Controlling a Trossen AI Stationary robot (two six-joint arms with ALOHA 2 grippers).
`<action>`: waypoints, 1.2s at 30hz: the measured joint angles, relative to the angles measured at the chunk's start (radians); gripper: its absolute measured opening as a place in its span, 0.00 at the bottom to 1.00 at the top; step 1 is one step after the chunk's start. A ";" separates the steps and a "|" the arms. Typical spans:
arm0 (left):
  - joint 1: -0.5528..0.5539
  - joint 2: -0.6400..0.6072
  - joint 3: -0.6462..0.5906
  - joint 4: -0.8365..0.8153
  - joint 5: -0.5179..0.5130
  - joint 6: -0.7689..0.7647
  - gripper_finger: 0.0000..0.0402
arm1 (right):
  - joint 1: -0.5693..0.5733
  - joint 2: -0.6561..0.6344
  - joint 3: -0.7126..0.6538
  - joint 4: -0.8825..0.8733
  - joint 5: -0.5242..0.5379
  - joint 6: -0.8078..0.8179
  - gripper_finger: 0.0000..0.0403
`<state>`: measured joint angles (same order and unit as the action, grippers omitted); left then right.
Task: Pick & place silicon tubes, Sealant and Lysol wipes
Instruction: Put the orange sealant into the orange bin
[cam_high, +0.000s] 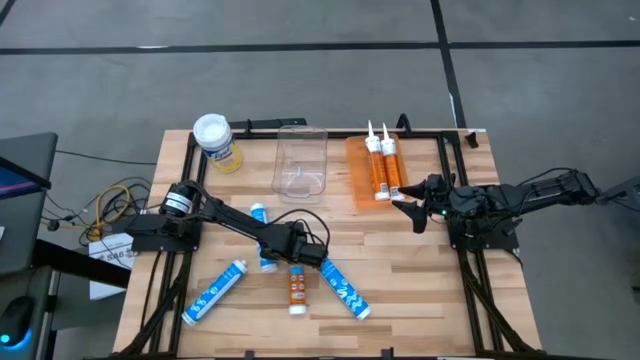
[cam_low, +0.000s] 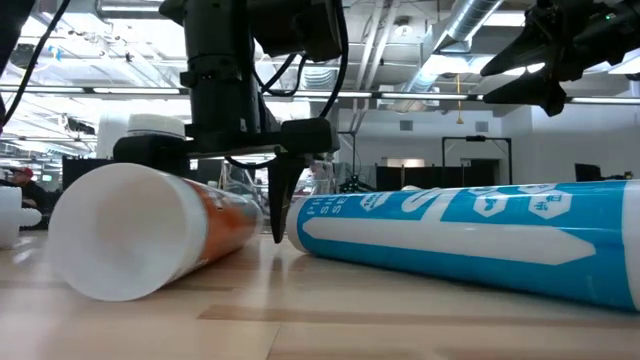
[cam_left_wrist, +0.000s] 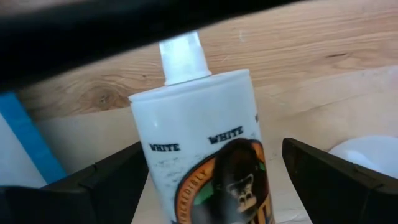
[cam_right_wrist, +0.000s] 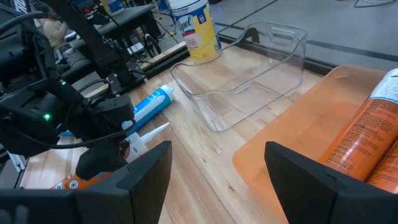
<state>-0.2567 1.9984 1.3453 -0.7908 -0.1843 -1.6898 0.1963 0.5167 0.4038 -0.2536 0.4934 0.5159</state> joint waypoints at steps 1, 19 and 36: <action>0.001 0.000 0.000 0.000 0.000 -0.001 0.88 | 0.000 0.000 0.000 0.000 0.000 0.000 0.62; 0.002 0.052 0.003 -0.010 0.083 0.000 0.69 | 0.000 0.000 0.000 0.001 0.000 0.000 0.62; 0.023 -0.003 0.041 -0.010 0.041 0.096 0.49 | 0.000 0.000 0.000 0.010 -0.003 0.011 0.62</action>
<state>-0.2337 1.9955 1.3860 -0.8013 -0.1429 -1.5936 0.1963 0.5167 0.4038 -0.2435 0.4905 0.5272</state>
